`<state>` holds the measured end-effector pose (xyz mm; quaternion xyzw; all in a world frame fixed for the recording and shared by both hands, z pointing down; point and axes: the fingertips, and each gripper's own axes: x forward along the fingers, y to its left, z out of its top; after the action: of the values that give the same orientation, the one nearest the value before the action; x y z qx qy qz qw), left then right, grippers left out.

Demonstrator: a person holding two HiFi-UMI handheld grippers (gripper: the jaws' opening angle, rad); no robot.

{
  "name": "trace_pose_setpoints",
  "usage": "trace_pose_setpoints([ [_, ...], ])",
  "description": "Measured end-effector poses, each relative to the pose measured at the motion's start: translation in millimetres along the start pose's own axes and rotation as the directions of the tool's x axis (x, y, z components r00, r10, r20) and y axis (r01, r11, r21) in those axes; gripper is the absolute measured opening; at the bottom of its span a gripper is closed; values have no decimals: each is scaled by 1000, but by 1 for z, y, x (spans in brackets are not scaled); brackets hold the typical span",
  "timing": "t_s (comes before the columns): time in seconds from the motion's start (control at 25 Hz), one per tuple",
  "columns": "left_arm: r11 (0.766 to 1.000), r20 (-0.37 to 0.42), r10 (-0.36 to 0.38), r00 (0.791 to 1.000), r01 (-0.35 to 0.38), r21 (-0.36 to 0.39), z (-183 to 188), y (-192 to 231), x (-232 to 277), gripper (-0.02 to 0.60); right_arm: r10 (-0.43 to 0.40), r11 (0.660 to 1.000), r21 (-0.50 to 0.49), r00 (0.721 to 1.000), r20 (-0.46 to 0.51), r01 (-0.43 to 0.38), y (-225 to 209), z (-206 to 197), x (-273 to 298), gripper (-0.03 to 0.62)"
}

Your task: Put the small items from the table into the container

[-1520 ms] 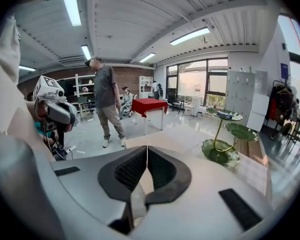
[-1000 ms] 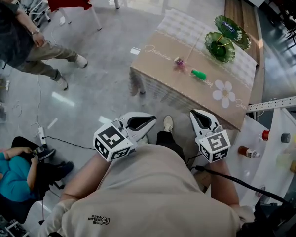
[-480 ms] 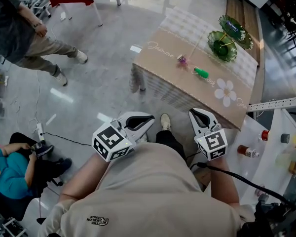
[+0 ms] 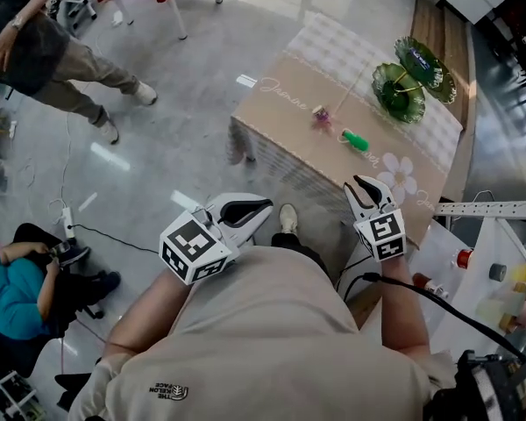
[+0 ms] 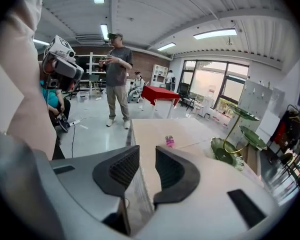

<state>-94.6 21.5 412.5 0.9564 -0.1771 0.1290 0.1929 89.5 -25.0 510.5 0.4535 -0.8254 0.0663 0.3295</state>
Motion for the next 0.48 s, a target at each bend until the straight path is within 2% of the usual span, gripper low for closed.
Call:
trace_pose_setpoints([
  [0.24, 999, 3, 35, 999, -35, -20, 15, 12, 30, 8, 13, 1000, -21, 998, -60, -15, -56, -27, 32, 132],
  [0.48, 996, 6, 83, 997, -83, -41, 30, 23, 59, 8, 54, 996, -67, 992, -115, -62, -95, -54, 68, 160],
])
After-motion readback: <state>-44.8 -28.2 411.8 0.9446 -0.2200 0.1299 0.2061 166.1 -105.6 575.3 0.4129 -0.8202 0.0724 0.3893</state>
